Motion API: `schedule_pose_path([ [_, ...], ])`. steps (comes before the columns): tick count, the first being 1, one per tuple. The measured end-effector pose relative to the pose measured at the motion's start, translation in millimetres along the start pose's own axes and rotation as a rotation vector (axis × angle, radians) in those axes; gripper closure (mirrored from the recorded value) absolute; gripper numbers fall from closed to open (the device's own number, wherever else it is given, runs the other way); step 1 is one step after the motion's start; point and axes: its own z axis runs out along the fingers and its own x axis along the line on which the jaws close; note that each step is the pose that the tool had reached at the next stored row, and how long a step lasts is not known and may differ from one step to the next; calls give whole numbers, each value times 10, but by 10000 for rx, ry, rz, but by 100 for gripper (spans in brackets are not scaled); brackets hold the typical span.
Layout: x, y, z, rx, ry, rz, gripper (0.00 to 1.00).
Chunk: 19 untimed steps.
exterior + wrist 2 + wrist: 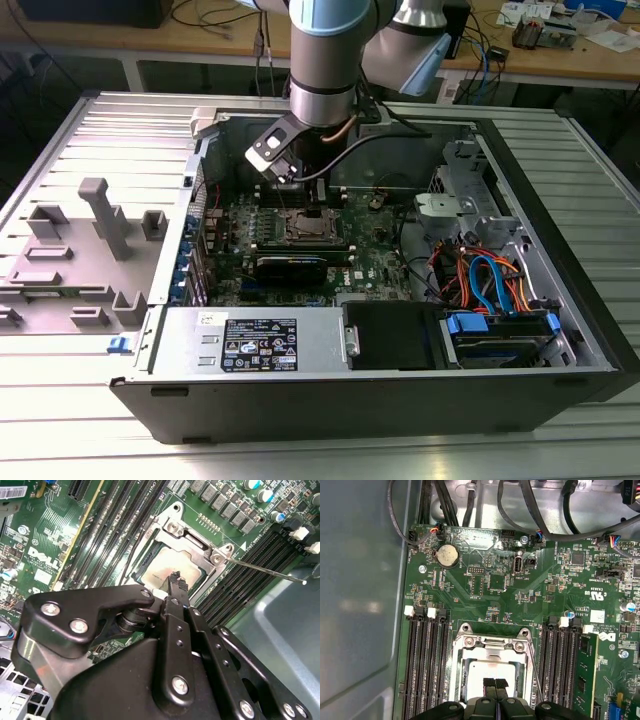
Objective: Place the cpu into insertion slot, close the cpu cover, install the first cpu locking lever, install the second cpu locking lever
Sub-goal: 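Install the first cpu locking lever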
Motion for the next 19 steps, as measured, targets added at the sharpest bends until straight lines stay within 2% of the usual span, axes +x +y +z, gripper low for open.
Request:
schedule_pose_path([
  [19, 1, 0, -103, 0, -1, 0, 89],
])
